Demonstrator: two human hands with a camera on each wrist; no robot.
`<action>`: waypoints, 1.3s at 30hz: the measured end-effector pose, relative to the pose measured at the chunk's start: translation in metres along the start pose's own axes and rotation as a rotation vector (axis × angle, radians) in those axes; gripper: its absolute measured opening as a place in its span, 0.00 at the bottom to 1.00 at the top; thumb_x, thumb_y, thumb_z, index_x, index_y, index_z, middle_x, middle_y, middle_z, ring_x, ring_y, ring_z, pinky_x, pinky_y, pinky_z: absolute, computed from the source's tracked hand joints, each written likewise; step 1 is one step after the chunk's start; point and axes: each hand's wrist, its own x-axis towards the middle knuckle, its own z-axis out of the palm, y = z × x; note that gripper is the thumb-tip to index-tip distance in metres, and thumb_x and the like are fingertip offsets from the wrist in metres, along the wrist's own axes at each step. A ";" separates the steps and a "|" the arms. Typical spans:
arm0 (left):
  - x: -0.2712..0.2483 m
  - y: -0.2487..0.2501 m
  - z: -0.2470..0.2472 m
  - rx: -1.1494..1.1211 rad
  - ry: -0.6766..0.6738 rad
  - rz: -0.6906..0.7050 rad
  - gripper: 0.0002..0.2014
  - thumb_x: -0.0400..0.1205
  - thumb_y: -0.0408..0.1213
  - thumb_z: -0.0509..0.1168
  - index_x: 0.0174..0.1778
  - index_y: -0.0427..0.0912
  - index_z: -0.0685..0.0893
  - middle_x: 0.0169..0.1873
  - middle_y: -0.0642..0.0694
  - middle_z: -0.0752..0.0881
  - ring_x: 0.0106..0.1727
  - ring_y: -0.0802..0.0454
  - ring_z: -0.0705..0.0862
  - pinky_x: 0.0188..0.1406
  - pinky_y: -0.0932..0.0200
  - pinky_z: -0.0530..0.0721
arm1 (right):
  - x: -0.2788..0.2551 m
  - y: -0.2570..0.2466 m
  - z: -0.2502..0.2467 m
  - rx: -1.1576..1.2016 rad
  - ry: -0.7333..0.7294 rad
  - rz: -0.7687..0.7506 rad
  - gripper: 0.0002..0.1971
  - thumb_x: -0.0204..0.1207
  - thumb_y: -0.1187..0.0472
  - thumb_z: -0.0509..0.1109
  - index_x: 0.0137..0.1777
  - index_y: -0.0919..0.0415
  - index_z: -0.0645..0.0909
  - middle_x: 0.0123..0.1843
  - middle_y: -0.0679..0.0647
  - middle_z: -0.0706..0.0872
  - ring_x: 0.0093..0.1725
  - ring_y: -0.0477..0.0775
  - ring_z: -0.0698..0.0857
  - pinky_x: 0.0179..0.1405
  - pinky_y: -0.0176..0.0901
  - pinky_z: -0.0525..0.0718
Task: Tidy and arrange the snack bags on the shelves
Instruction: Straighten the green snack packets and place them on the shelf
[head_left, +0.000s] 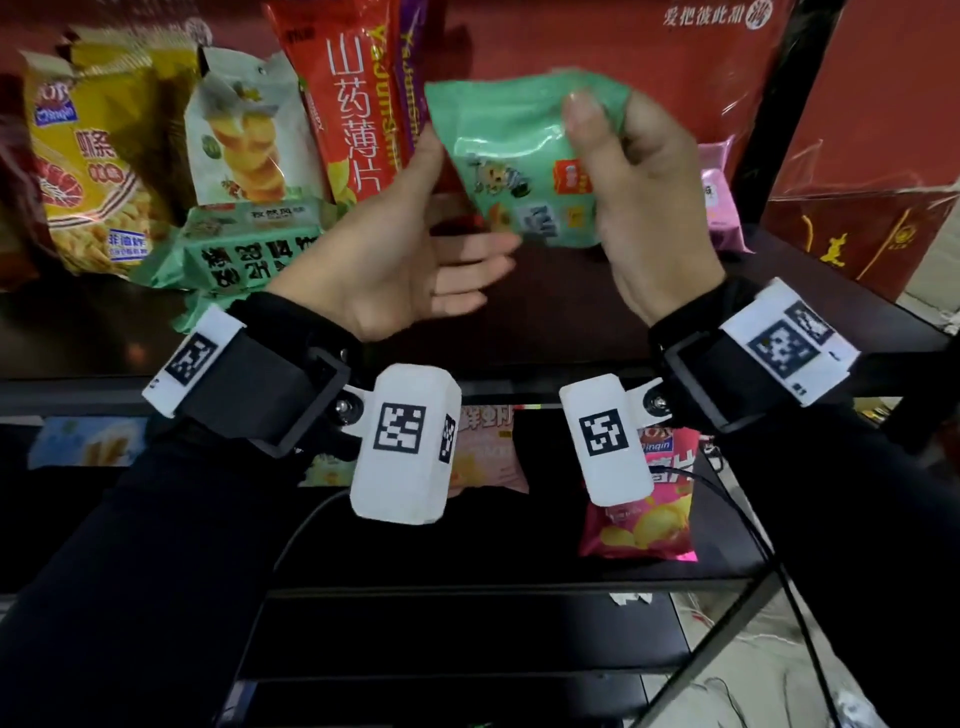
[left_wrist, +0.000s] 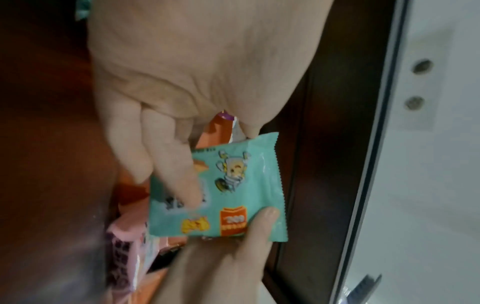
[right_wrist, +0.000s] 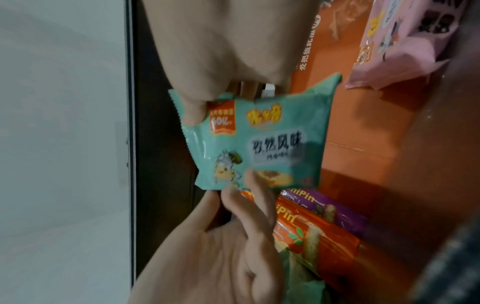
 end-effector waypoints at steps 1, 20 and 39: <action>-0.001 0.002 0.000 -0.023 -0.058 -0.036 0.37 0.80 0.72 0.38 0.69 0.50 0.75 0.43 0.51 0.91 0.41 0.58 0.90 0.32 0.64 0.86 | -0.003 0.001 0.001 0.003 -0.045 0.004 0.08 0.82 0.64 0.62 0.54 0.65 0.82 0.60 0.75 0.83 0.60 0.71 0.84 0.61 0.59 0.84; 0.001 -0.011 0.011 0.043 0.012 0.218 0.24 0.75 0.33 0.70 0.68 0.42 0.79 0.57 0.49 0.89 0.57 0.54 0.88 0.51 0.58 0.87 | -0.010 0.009 -0.019 -0.064 -0.162 0.496 0.21 0.78 0.62 0.71 0.70 0.60 0.76 0.58 0.51 0.89 0.52 0.45 0.89 0.47 0.40 0.89; 0.012 0.000 0.024 -0.131 0.190 0.393 0.17 0.79 0.28 0.70 0.64 0.31 0.80 0.52 0.38 0.89 0.51 0.44 0.89 0.53 0.49 0.88 | 0.004 -0.005 -0.010 0.184 -0.157 0.426 0.11 0.82 0.61 0.66 0.63 0.62 0.76 0.52 0.53 0.88 0.48 0.47 0.89 0.49 0.41 0.88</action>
